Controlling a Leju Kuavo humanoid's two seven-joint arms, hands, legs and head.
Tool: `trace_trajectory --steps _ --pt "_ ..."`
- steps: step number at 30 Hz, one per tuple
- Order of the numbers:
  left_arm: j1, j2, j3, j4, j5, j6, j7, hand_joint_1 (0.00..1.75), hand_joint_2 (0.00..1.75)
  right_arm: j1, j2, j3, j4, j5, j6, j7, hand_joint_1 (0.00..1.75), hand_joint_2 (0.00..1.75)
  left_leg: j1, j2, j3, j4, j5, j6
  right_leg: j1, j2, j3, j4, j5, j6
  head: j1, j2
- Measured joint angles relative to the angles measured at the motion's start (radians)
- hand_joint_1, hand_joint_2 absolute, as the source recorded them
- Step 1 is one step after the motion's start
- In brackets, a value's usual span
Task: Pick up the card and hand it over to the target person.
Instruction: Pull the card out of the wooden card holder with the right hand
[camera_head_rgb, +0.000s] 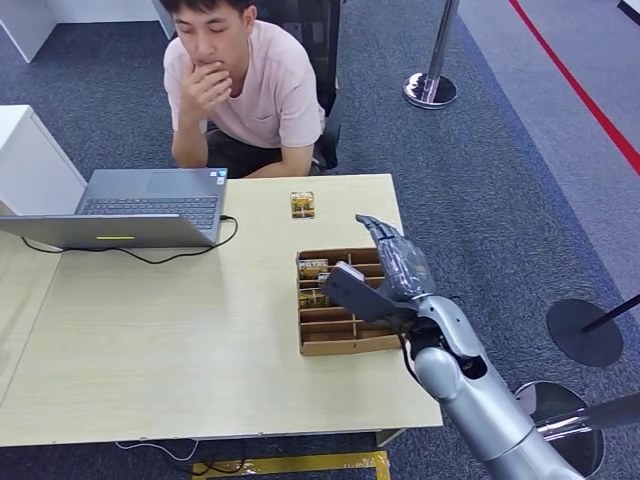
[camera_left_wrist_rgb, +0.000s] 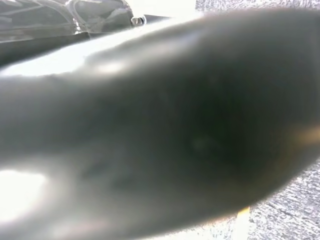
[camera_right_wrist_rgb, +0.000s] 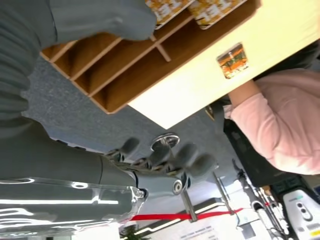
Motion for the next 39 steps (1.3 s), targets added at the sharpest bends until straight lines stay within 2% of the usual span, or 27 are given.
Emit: trace_trajectory --steps 2,4,10,18,23,31,39 --pt "0.0 -0.002 0.001 -0.001 0.001 0.001 0.002 0.0 0.0 -0.006 0.001 0.008 -0.001 0.001 0.004 0.001 0.9 1.75 0.0 0.0 0.0 0.0 0.0 0.0 0.0 0.0 0.0 0.0 0.0 0.0 0.0 0.0" --pt "0.001 -0.003 0.002 -0.001 0.0 0.003 0.004 0.0 0.0 -0.012 -0.001 0.021 -0.003 0.004 0.011 0.003 1.0 1.75 0.0 0.0 0.0 0.0 0.0 0.0 0.0 0.0 0.0 0.0 0.0 0.0 0.0 0.0" --pt "0.0 -0.005 0.003 -0.002 -0.004 0.003 0.008 0.0 0.0 -0.021 -0.007 0.07 -0.014 0.01 0.023 0.016 0.84 1.75 0.0 -0.001 0.0 0.0 0.0 0.0 0.0 -0.001 0.0 0.0 0.0 0.0 0.0 0.0" --pt "0.0 -0.006 0.003 -0.002 -0.004 0.003 0.008 0.0 0.0 -0.021 -0.007 0.072 -0.015 0.01 0.023 0.018 0.84 1.75 0.0 -0.001 0.0 0.0 0.0 0.0 0.0 -0.001 0.0 0.0 0.0 0.0 0.0 0.0" --pt "0.0 -0.008 0.008 -0.002 -0.004 0.004 0.006 0.0 0.0 -0.032 -0.007 0.117 -0.002 0.022 0.04 0.027 0.73 1.75 0.0 -0.001 0.0 0.0 0.0 0.0 0.0 -0.001 0.0 0.0 0.0 0.0 0.0 0.0" --pt "0.0 -0.013 0.007 -0.002 -0.013 0.004 0.011 0.0 0.0 -0.052 0.012 0.201 0.065 0.08 0.034 0.097 0.83 1.75 0.0 -0.001 0.001 0.0 0.0 0.0 0.0 -0.001 0.001 0.0 0.0 0.0 0.0 0.0" --pt "0.0 -0.015 0.01 -0.001 -0.016 0.004 0.008 0.0 0.0 -0.051 0.015 0.226 0.099 0.11 0.009 0.154 0.74 1.75 0.0 0.0 0.0 -0.001 0.0 0.0 0.0 0.0 0.001 -0.001 0.0 0.0 0.0 0.0"
